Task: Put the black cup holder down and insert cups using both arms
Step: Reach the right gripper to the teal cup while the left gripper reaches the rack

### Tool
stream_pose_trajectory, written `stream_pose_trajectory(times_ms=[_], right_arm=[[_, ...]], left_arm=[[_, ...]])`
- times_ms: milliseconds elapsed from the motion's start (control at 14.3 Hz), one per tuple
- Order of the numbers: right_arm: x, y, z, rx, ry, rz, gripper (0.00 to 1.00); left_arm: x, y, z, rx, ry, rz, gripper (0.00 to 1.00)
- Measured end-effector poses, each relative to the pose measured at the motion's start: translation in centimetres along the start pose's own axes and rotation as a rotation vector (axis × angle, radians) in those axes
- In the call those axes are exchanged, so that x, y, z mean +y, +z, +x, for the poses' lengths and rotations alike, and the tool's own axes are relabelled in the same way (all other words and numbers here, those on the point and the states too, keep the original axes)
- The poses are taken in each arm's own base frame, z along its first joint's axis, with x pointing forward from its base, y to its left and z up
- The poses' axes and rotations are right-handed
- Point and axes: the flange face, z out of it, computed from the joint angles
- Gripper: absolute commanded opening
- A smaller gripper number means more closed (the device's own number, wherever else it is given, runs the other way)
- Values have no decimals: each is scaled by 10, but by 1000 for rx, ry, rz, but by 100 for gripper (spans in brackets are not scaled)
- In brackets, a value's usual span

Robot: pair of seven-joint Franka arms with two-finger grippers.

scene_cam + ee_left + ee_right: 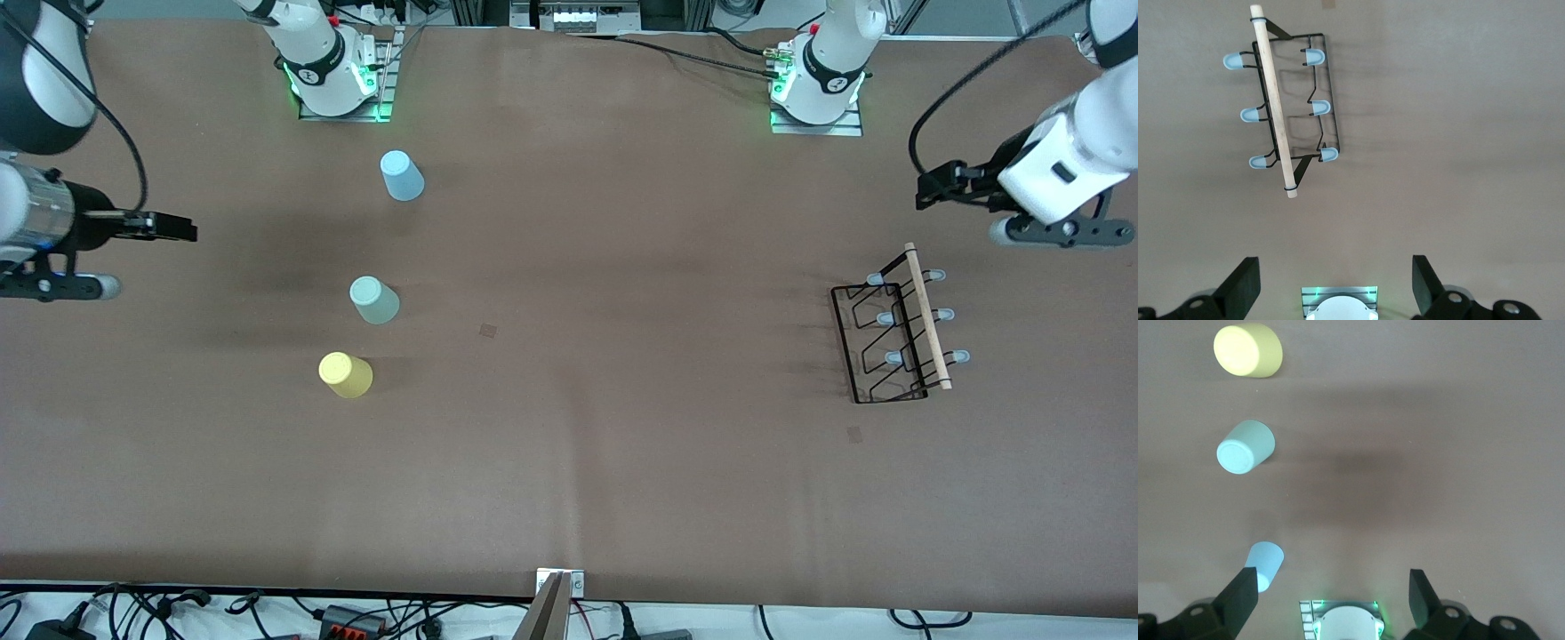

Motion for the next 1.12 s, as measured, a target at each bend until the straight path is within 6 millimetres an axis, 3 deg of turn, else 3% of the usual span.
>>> stream_pose_trajectory(times_ms=[209,349,488,628,767,977,1116], right_arm=[[-45,59,6,114,-3,-11,100],[-78,109,-6,196,16,-8,100],[-109,147,-21,241,41,-2,100],[-131,163,-28,262,61,3,100],[-137,166,-27,273,63,5,100],[-134,173,-20,298,70,12,100],[-135,184,-12,316,70,16,100]], left_arm=[[-22,17,21,-9,-26,3,100],[-35,29,43,79,-32,60,100],[-44,58,63,173,-33,78,100],[-52,98,76,232,-36,77,100],[-57,132,79,265,-38,73,100],[-66,159,82,285,-48,69,100],[-71,173,84,279,-54,66,88]])
